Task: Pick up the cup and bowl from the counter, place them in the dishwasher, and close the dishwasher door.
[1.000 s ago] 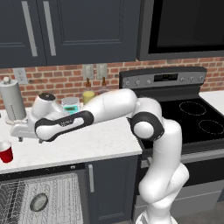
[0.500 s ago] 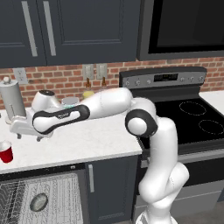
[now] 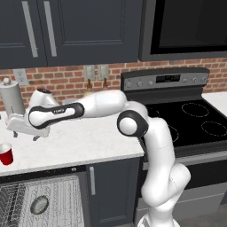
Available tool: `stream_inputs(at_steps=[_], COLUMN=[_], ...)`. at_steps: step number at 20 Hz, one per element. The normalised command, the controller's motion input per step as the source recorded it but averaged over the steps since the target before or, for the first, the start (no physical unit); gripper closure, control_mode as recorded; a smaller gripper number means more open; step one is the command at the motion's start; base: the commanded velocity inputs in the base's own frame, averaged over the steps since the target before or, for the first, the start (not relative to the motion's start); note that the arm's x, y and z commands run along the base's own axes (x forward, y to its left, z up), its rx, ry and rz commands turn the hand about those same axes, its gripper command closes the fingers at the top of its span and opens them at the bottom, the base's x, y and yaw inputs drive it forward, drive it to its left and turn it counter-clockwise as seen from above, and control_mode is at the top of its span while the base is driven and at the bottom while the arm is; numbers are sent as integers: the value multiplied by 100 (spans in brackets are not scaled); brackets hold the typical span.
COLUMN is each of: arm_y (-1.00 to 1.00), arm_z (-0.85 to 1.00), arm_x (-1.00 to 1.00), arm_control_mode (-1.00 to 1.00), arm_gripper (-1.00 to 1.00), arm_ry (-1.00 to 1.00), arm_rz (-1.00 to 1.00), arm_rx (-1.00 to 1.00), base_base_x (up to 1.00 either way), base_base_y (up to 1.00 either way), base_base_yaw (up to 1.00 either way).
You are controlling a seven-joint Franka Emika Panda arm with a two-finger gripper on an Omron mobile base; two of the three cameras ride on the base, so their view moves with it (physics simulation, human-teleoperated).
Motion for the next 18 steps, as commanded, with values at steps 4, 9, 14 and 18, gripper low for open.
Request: stream_inputs(at_steps=[4, 9, 14, 18], arm_y=[36, 27, 22, 15], arm_z=[0, -3, -7, -12], arm_x=[4, 2, 0, 0], arm_control_mode=[-100, -100, -100, -100], arm_gripper=[-100, -100, -100, -100], arm_ry=[0, 0, 0, 0], arm_rz=[0, 0, 0, 0], arm_rx=[-1, -1, -2, -8], base_base_x=[0, 0, 0, 0], base_base_y=[0, 0, 0, 0], base_base_yaw=[0, 0, 0, 0])
